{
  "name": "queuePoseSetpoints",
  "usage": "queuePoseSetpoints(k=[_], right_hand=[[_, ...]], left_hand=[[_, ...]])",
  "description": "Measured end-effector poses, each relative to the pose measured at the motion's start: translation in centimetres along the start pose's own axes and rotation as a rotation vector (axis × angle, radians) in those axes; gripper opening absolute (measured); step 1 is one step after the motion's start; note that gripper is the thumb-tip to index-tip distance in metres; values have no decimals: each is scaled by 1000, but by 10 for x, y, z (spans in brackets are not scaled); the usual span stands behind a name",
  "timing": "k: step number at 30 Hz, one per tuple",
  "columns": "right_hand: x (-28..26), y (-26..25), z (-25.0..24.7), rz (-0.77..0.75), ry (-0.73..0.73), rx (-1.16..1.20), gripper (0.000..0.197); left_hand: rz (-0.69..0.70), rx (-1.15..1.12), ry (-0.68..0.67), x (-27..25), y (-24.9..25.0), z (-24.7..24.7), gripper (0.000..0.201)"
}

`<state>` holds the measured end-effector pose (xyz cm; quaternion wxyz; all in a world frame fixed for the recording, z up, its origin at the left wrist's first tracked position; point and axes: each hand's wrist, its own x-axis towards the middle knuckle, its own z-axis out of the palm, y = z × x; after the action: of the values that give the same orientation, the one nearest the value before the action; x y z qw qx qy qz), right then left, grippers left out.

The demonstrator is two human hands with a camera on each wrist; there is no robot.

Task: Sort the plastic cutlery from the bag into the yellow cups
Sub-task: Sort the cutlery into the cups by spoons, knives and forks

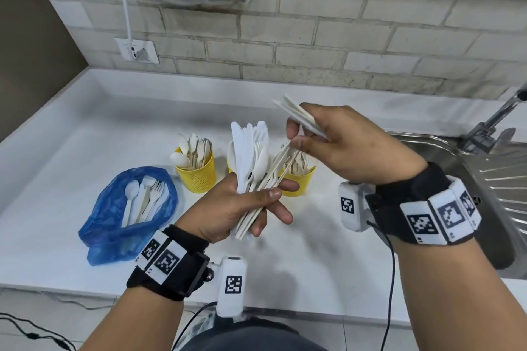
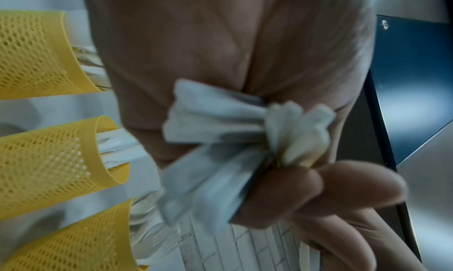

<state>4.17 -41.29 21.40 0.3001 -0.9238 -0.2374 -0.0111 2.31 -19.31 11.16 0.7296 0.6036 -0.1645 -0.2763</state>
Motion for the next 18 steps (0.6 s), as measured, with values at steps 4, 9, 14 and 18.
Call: queuePoseSetpoints(k=[4, 9, 14, 18], right_hand=[[-4, 13, -6, 59, 89, 155, 7], [-6, 17, 14, 54, 99, 289, 4], [-11, 24, 22, 96, 235, 672, 7], [-13, 24, 29, 115, 195, 742, 15]], left_hand=[[6, 32, 35, -1, 3, 2, 31], [12, 65, 21, -1, 3, 2, 27], [-18, -5, 4, -2, 7, 4, 36], [-50, -19, -29, 2, 5, 2, 30]])
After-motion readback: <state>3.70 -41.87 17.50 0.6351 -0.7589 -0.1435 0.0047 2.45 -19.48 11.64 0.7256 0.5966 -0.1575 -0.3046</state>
